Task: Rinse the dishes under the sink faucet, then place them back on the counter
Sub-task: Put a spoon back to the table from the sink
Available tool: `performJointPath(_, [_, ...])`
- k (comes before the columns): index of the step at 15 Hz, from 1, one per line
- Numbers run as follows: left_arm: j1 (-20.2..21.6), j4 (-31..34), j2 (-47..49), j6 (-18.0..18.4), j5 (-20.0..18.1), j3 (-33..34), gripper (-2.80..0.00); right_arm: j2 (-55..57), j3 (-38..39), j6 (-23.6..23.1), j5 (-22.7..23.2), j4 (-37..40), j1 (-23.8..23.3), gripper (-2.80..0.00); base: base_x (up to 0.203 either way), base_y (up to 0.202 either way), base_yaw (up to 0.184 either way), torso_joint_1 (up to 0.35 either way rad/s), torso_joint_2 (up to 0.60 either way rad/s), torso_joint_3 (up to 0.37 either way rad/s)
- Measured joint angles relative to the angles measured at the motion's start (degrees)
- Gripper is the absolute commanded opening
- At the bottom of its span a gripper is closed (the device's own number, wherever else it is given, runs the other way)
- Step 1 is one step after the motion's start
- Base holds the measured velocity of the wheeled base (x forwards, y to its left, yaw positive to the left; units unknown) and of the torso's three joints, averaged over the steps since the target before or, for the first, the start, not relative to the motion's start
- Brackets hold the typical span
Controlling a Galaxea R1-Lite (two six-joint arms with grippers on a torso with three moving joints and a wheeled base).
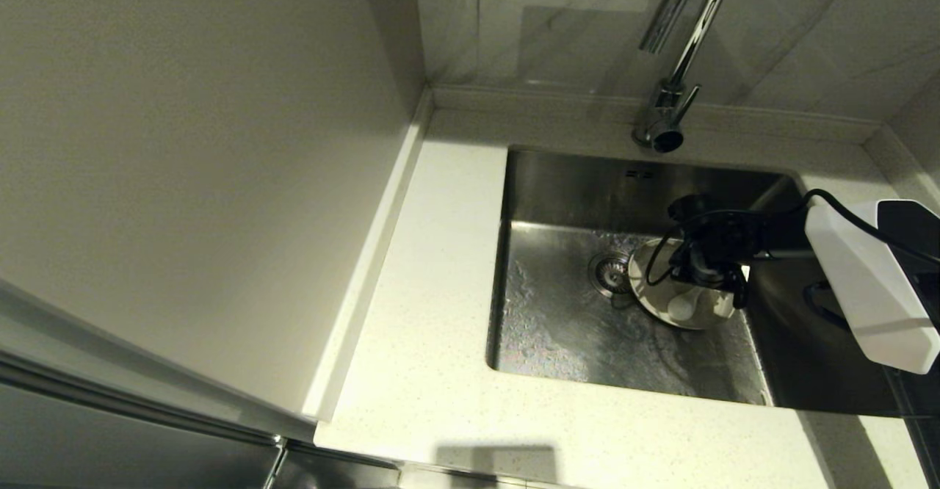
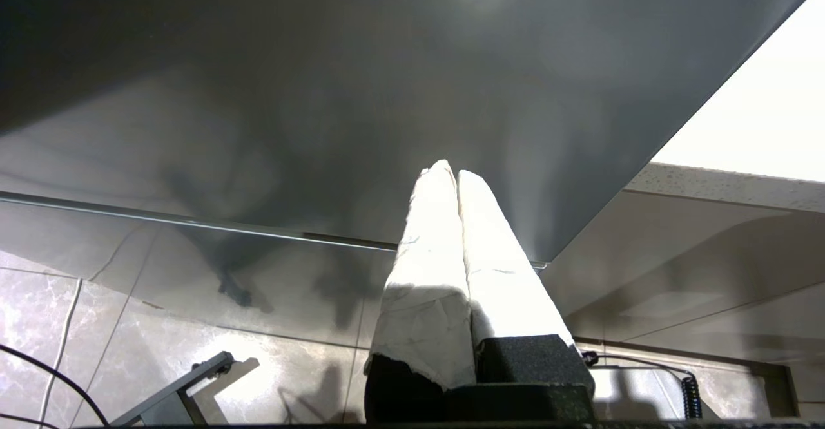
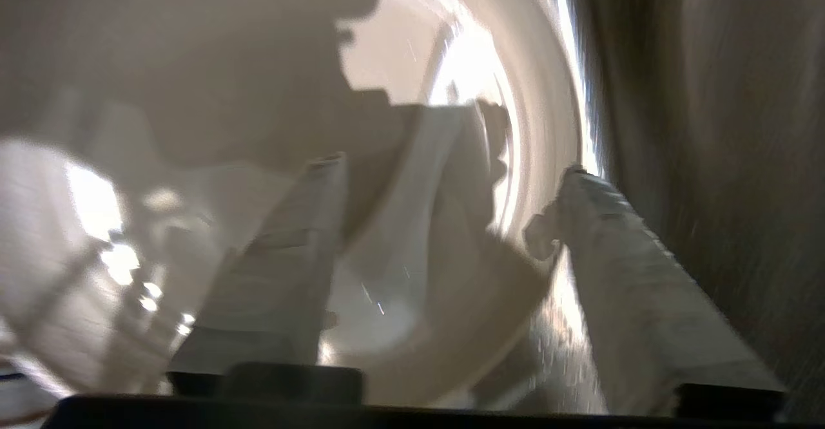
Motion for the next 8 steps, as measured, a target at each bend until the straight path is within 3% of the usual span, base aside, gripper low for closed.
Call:
performJointPath(5, [0.0,0.0,0.0,0.0,0.0,0.0,-2.8,0.4,-0.2,7.9,0.5,3.6,0.1,0.0,0.0,0.0,0.0,0.0,0.0,0.0])
performJointPath(8, [0.0,0.0,0.0,0.0,0.0,0.0,-2.8,1.3,-0.2,10.4,4.2,4.1,0.3,0.0,0.0,0.0,0.0,0.0,0.0,0.0])
